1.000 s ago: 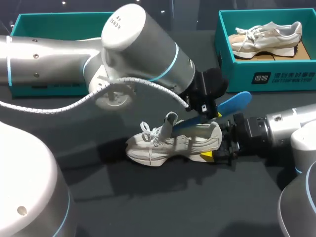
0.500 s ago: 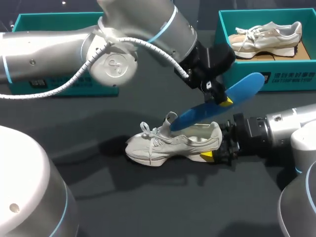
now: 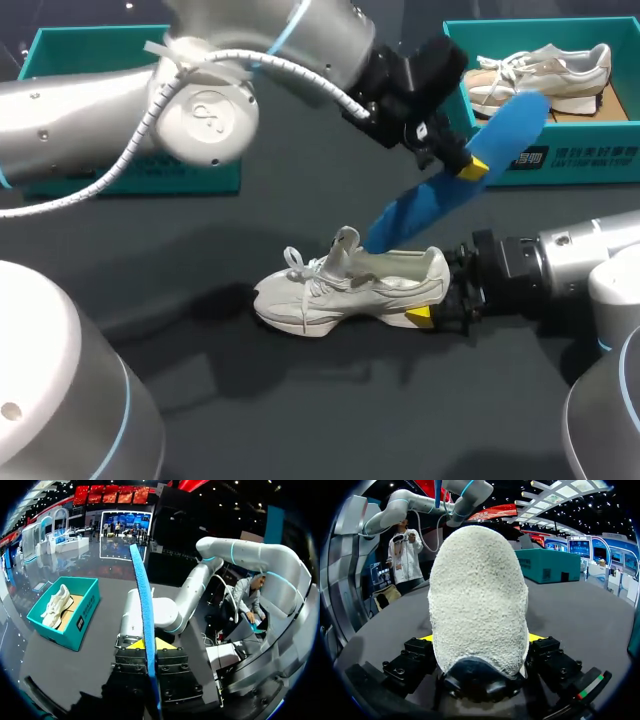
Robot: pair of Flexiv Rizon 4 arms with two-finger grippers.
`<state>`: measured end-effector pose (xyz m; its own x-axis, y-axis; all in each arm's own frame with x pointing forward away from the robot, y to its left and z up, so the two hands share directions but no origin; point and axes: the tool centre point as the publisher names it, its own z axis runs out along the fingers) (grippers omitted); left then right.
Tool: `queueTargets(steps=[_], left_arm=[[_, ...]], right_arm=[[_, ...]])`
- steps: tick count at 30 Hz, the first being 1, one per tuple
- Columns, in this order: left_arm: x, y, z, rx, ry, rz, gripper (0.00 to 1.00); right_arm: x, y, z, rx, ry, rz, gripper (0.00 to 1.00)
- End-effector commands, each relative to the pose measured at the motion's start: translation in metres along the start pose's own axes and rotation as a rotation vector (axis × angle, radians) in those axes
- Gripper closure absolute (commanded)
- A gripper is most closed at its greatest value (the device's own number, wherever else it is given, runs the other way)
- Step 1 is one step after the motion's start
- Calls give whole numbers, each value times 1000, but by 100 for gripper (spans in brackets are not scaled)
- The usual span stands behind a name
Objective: Take the shoe out of the shoebox, open the shoe tongue, remove and reinsert the insole, then place the shoe into the shoebox
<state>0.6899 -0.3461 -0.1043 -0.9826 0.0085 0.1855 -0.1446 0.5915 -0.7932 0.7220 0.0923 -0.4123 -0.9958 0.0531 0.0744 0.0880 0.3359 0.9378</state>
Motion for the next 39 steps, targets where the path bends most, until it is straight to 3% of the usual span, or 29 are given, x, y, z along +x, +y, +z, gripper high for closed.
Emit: queueTargets(steps=[1,2,15,21,27,35,39], left_arm=[[20,-18,-70,346,26,-70,100],[21,-27,-84,389,32,-112,100],[21,-27,-84,389,32,-112,100],[49,-16,-108,449,35,-102,100],[77,-21,-137,470,14,-90,100],[77,-21,-137,470,14,-90,100],[87,-20,-145,498,33,-89,100]], right_arm=[[1,1,1,4,-1,1,100],[1,1,1,4,-1,1,100],[1,1,1,4,-1,1,100],[1,1,1,4,-1,1,100],[1,1,1,4,-1,1,100],[1,1,1,4,-1,1,100],[1,1,1,4,-1,1,100]])
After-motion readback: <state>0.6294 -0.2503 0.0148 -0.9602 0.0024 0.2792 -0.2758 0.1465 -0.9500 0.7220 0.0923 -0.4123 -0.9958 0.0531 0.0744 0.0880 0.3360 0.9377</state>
